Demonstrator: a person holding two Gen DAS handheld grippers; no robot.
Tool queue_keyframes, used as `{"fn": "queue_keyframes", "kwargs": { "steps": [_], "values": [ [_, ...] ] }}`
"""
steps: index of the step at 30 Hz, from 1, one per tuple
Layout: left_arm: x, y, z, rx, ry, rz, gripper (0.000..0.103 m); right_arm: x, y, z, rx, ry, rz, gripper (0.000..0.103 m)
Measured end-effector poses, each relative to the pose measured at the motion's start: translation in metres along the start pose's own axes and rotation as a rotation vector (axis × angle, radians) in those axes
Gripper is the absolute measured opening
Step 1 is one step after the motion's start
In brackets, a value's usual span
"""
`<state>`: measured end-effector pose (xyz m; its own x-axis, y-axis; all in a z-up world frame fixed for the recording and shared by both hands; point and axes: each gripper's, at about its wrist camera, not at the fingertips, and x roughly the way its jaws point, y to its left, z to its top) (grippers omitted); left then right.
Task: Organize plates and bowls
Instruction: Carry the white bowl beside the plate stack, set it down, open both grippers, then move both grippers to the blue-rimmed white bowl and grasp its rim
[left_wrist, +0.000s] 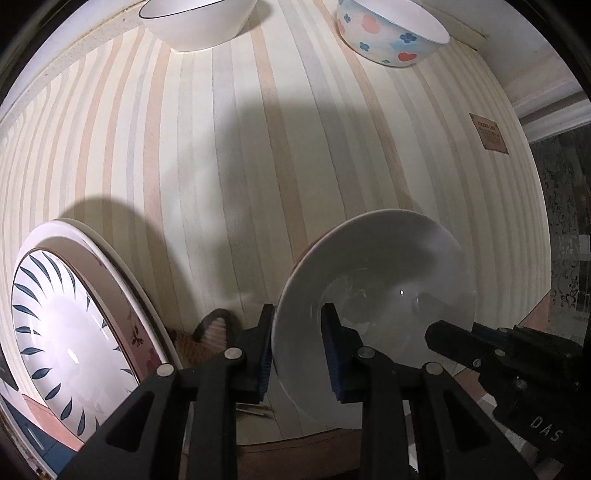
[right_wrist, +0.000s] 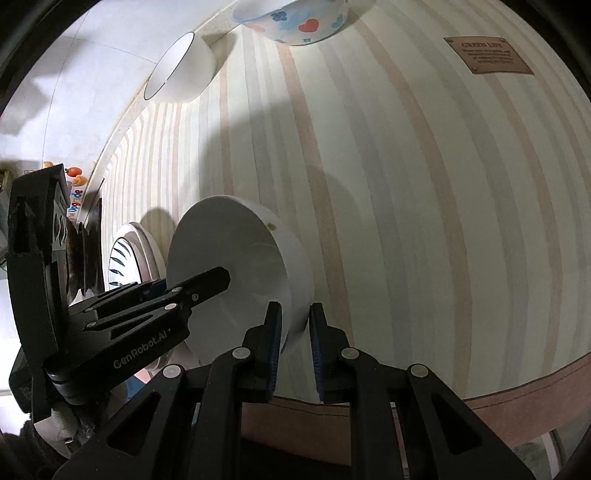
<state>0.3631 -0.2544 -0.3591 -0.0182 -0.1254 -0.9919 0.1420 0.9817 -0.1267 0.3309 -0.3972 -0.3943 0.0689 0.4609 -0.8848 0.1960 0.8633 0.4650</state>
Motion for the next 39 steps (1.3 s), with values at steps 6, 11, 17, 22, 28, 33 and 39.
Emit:
{"fn": "queue_keyframes", "kwargs": {
  "steps": [6,11,17,22,28,33,39],
  "values": [
    [0.002,-0.002,-0.006,0.005,0.024,-0.005,0.022,-0.002,0.001,0.003,-0.001,0.010,-0.008,0.017],
    [-0.055,0.014,-0.010,-0.046,-0.085,-0.047,0.023,-0.013,-0.003,0.014,0.014,0.078,0.032,0.017],
    [-0.122,0.052,0.049,-0.098,-0.278,-0.026,0.033,-0.081,0.023,0.064,-0.059,-0.043,0.062,0.030],
    [-0.112,0.095,0.120,-0.185,-0.270,-0.015,0.033,-0.098,0.076,0.141,-0.171,-0.155,0.065,0.052],
    [-0.073,0.125,0.177,-0.230,-0.191,-0.009,0.033,-0.058,0.121,0.225,-0.219,-0.172,0.027,0.052],
    [-0.032,0.135,0.204,-0.227,-0.095,-0.022,0.033,-0.003,0.140,0.273,-0.227,-0.127,-0.023,0.052],
    [-0.012,0.140,0.213,-0.242,-0.077,-0.050,0.020,0.042,0.132,0.299,-0.194,-0.055,-0.064,0.022]
  ]
}}
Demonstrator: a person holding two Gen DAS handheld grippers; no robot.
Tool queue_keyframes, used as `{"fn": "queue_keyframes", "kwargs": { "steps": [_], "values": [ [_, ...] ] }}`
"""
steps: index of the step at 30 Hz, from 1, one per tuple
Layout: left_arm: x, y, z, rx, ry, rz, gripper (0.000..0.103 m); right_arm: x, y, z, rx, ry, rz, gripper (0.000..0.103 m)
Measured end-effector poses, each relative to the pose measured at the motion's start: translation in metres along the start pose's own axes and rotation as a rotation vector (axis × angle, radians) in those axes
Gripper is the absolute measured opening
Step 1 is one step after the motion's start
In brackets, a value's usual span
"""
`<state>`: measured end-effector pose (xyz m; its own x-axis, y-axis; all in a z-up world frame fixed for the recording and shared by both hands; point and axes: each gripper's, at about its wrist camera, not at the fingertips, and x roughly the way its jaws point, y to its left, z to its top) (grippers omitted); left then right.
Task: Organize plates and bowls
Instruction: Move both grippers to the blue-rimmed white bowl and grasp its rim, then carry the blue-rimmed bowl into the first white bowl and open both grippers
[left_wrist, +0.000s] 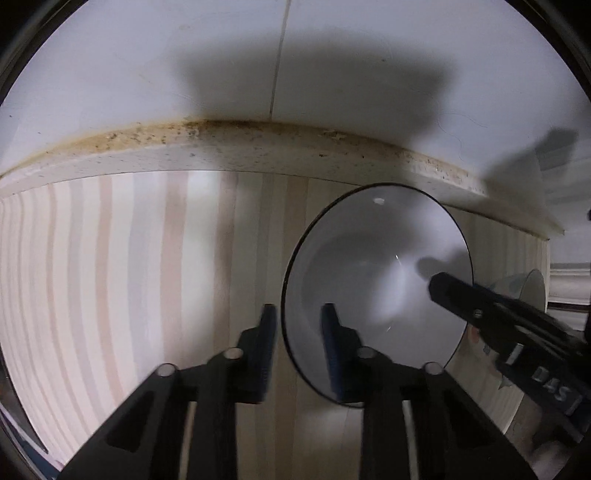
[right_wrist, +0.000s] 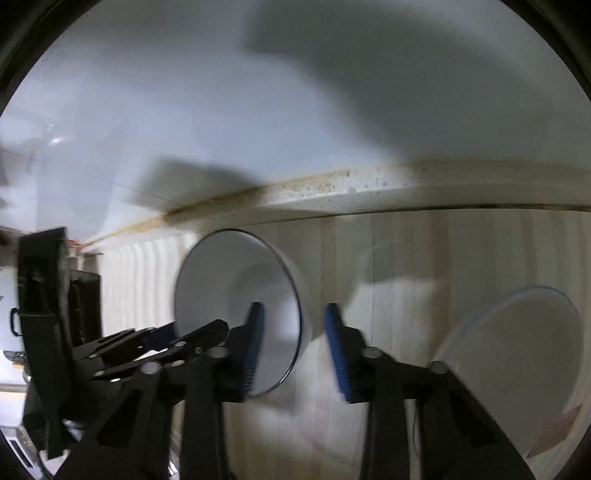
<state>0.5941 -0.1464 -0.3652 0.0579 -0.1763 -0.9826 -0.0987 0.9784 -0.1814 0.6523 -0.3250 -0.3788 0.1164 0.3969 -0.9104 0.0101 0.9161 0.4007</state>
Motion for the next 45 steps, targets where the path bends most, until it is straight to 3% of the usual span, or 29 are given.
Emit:
{"fn": "queue_keyframes", "kwargs": {
  "steps": [4,13,15,22,34,45],
  "values": [
    [-0.001,-0.005,-0.005,0.016,-0.016,0.014,0.018,0.014,-0.004,0.001,0.002,0.024,-0.017,0.013],
    [-0.023,-0.023,-0.015,0.038,-0.058,0.038,0.018,0.005,0.002,-0.013,-0.043,0.006,-0.056,0.012],
    [-0.033,-0.026,-0.013,0.050,-0.073,0.037,0.018,-0.006,0.002,-0.020,-0.045,-0.003,-0.051,0.012],
    [-0.073,-0.041,-0.055,0.110,-0.108,0.025,0.018,-0.049,0.006,-0.050,-0.042,-0.043,-0.018,0.012],
    [-0.121,-0.075,-0.148,0.232,-0.146,-0.005,0.019,-0.125,0.017,-0.157,-0.052,-0.123,-0.050,0.012],
    [-0.101,-0.100,-0.225,0.313,-0.072,-0.015,0.019,-0.154,-0.021,-0.262,0.022,-0.116,-0.049,0.012]
  ]
}}
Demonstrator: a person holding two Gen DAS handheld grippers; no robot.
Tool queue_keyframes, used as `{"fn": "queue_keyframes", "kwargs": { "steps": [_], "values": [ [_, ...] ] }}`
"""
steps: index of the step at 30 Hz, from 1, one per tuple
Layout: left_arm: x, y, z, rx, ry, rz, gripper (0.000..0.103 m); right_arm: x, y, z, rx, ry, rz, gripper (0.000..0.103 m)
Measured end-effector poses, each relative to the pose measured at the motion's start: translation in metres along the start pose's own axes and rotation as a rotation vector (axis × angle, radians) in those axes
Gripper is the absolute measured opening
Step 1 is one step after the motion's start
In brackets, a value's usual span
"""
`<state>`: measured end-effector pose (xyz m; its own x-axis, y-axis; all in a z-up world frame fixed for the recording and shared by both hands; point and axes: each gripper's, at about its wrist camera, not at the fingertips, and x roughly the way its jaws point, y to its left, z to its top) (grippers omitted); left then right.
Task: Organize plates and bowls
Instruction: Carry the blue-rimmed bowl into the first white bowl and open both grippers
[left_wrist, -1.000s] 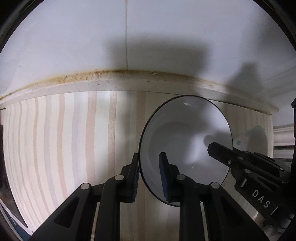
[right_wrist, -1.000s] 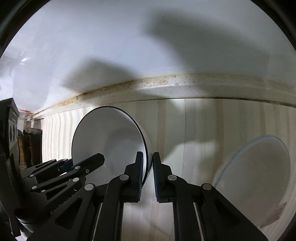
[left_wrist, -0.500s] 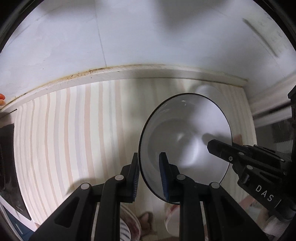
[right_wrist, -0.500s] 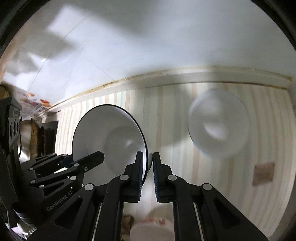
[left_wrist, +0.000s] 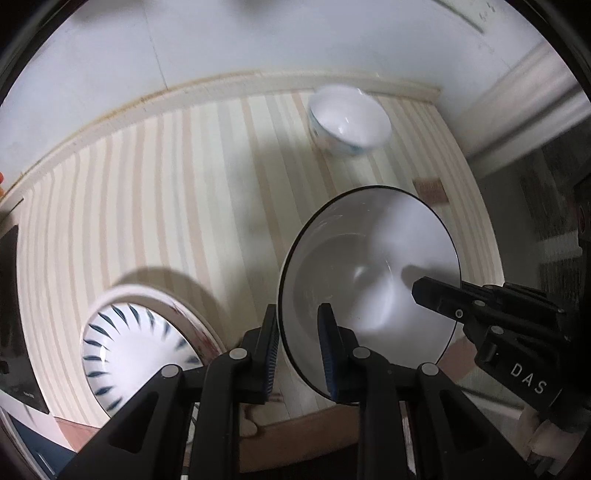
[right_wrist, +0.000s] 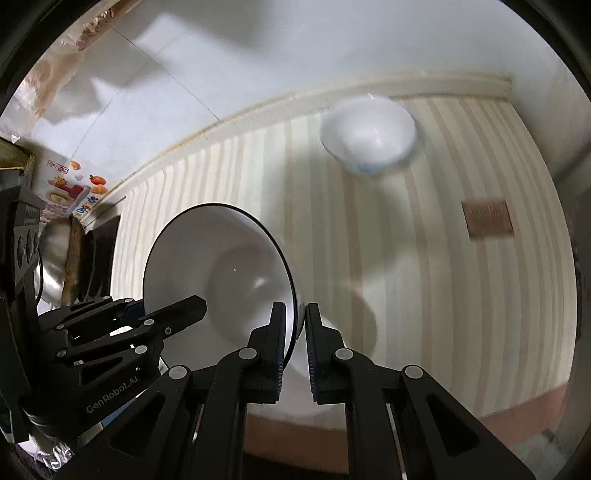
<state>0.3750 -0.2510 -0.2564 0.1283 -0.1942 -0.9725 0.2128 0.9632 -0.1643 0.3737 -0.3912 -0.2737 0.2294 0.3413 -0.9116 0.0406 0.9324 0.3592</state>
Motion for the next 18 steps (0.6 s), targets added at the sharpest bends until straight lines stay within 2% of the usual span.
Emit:
{"fn": "queue_keyframes", "kwargs": {
  "steps": [11,18],
  "values": [
    [0.044,-0.013,-0.027,0.037,0.108,0.046,0.019,0.035,-0.034,-0.051,0.069,0.097,0.004,0.012],
    [0.062,-0.015,-0.033,0.044,0.153,0.073,0.019,0.049,-0.039,-0.058,0.076,0.131,0.003,0.014]
  ]
}}
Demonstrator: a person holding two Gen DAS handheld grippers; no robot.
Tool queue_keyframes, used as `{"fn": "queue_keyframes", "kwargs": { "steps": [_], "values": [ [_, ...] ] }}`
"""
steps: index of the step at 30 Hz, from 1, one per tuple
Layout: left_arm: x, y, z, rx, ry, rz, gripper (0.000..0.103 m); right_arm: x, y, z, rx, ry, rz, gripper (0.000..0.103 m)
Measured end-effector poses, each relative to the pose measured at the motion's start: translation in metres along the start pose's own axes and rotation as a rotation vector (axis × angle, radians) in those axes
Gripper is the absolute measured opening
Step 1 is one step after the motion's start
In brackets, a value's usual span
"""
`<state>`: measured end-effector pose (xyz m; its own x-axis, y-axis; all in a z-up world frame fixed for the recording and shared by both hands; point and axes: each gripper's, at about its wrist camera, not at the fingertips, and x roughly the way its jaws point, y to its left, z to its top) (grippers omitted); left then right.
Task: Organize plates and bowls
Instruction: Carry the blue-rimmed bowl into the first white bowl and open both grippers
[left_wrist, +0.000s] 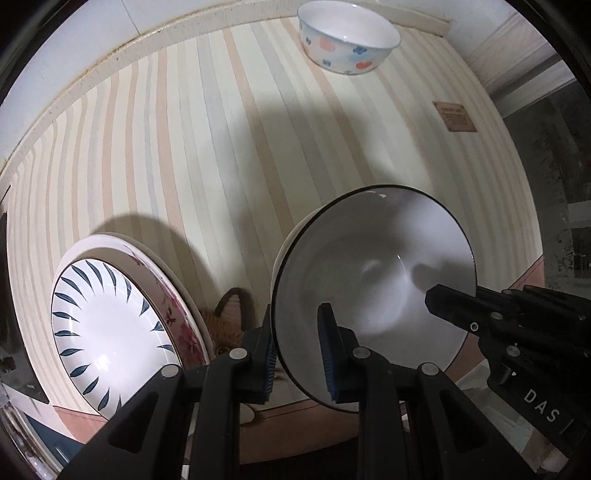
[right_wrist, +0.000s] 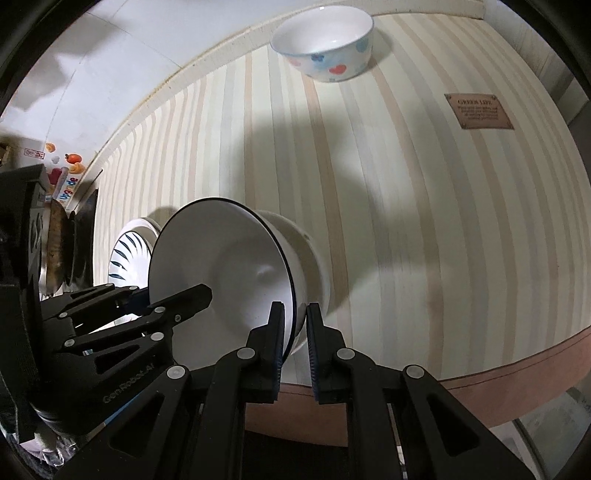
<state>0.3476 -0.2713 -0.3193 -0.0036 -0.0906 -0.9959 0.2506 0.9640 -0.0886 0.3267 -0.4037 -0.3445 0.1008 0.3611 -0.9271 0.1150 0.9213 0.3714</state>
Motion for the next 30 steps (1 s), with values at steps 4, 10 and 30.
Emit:
{"fn": "queue_keyframes", "kwargs": {
  "steps": [4,10,30],
  "values": [
    [0.001,-0.001,0.001,0.008,-0.002,0.022,0.019,0.006,0.001,0.003,-0.004,0.016,-0.003,0.014],
    [0.007,-0.005,0.003,0.020,0.004,0.047,0.019,0.013,0.003,0.007,-0.001,0.031,-0.007,0.014],
    [-0.017,0.004,0.002,0.012,-0.024,0.011,0.019,0.007,-0.004,0.014,0.039,0.068,0.006,0.021]
  ]
}}
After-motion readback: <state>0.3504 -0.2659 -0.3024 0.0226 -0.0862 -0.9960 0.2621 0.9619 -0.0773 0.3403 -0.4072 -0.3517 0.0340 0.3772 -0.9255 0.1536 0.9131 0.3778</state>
